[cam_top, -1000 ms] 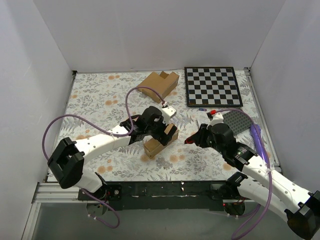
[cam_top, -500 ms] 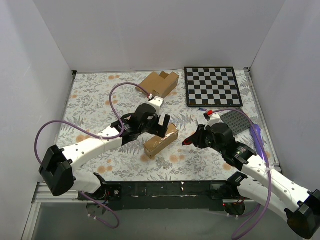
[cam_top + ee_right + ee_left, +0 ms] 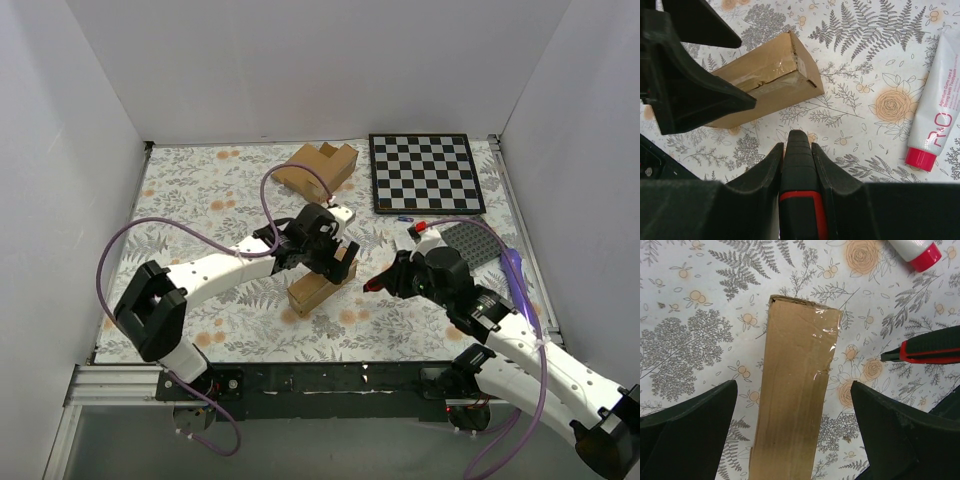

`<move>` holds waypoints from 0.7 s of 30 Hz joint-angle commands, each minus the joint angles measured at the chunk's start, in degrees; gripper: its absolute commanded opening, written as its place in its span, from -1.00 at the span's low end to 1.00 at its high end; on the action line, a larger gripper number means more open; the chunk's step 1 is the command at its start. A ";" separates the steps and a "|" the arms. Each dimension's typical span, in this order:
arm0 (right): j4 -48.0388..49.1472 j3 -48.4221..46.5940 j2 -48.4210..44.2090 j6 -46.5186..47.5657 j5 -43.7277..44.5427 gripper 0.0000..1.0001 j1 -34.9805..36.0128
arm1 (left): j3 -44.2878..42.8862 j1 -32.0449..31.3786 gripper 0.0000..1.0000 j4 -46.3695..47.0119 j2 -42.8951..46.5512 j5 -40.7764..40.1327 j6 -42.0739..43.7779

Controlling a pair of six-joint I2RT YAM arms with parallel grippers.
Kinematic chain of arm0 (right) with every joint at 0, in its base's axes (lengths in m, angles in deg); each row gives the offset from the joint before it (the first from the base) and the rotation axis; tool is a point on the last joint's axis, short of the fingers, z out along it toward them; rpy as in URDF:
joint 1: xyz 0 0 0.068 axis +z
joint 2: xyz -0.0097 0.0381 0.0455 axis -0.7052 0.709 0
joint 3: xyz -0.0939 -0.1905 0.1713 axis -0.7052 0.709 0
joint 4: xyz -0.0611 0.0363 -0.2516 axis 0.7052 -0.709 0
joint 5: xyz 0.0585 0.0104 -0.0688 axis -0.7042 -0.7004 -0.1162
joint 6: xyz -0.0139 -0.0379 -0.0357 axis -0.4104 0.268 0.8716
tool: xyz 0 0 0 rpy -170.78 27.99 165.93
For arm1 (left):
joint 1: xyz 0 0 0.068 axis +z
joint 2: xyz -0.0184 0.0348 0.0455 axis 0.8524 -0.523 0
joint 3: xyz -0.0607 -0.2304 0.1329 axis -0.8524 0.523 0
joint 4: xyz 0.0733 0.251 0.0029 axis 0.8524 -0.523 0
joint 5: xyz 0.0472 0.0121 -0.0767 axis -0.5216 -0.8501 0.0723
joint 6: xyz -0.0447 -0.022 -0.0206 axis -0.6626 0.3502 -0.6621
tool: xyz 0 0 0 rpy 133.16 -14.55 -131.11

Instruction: Unpack the express box

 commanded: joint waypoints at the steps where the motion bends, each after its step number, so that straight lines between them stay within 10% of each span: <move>1: 1.39 -0.46 -1.94 0.90 -2.91 -0.97 0.12 | -2.94 0.00 0.96 -2.17 -2.34 3.93 2.72; 11: 4.65 -2.30 -4.57 12.14 -13.99 -0.97 1.17 | -6.37 0.00 0.93 -6.73 -8.93 -3.45 3.87; 21: 7.10 -5.90 -5.11 24.01 -15.04 -0.97 3.19 | -9.27 0.00 0.48 -9.81 -13.33 -10.48 -3.94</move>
